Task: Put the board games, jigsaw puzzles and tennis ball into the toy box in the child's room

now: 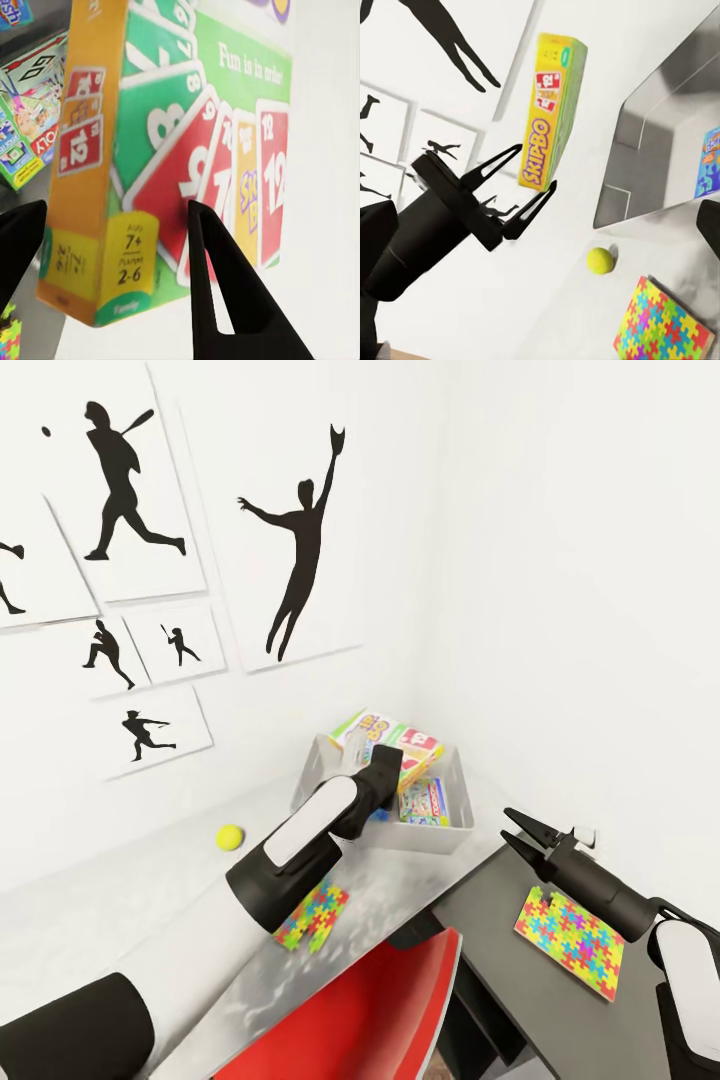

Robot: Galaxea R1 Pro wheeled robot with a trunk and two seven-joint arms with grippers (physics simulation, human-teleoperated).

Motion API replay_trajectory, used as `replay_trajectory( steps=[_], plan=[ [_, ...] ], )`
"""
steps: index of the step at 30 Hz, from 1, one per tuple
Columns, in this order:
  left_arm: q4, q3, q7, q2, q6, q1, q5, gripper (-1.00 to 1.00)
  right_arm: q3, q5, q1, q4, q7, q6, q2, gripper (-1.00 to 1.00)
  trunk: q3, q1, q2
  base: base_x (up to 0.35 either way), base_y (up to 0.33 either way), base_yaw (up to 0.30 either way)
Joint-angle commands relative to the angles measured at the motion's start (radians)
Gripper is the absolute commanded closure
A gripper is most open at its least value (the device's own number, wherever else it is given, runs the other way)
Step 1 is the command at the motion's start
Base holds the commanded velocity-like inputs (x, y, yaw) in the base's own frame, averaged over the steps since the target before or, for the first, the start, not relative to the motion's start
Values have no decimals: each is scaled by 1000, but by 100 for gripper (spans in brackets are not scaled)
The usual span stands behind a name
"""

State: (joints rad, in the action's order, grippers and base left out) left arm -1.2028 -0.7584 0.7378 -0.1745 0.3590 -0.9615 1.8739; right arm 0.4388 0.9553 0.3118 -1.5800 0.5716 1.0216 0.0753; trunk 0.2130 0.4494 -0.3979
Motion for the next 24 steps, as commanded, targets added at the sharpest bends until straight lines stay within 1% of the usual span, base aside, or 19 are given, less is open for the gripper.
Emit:
replay_trajectory(
  steps=[1, 4, 6, 8, 12, 15, 20, 24],
  plan=[
    [7, -1, 5, 0, 3, -6, 4, 100, 2, -6, 1, 0, 7, 5, 0, -100, 2, 1, -2, 0, 0, 0],
    [54, -1, 5, 0, 3, -28, 9, 100, 1, -6, 1, 0, 7, 3, 0, -100, 2, 1, -2, 0, 0, 0],
    [91, -1, 5, 0, 4, -57, 13, 100, 1, -6, 1, 0, 7, 2, 0, -100, 2, 1, -2, 0, 0, 0],
    [109, 0, 5, 0, 4, -83, 15, 100, -3, -6, 1, 0, 6, 0, 0, -100, 2, 1, -2, 0, 0, 0],
    [142, 1, 6, 0, 6, -107, 17, 100, -14, -6, 1, 0, 5, -1, 0, -100, 2, 1, -2, 0, 0, 0],
    [186, 1, 6, 0, 6, -149, 30, 100, -17, -6, 1, 0, 5, -2, 0, -100, 2, 1, -2, 0, 0, 0],
    [217, 1, 5, 0, 6, -173, 56, 100, -18, -6, 1, 0, 4, -2, 0, -100, 4, 1, -2, 0, 0, 0],
    [224, 2, 5, 0, 6, -176, 61, 100, -18, -6, 1, 0, 4, -1, 0, -100, 8, 1, -2, 0, 0, 0]
  ],
)
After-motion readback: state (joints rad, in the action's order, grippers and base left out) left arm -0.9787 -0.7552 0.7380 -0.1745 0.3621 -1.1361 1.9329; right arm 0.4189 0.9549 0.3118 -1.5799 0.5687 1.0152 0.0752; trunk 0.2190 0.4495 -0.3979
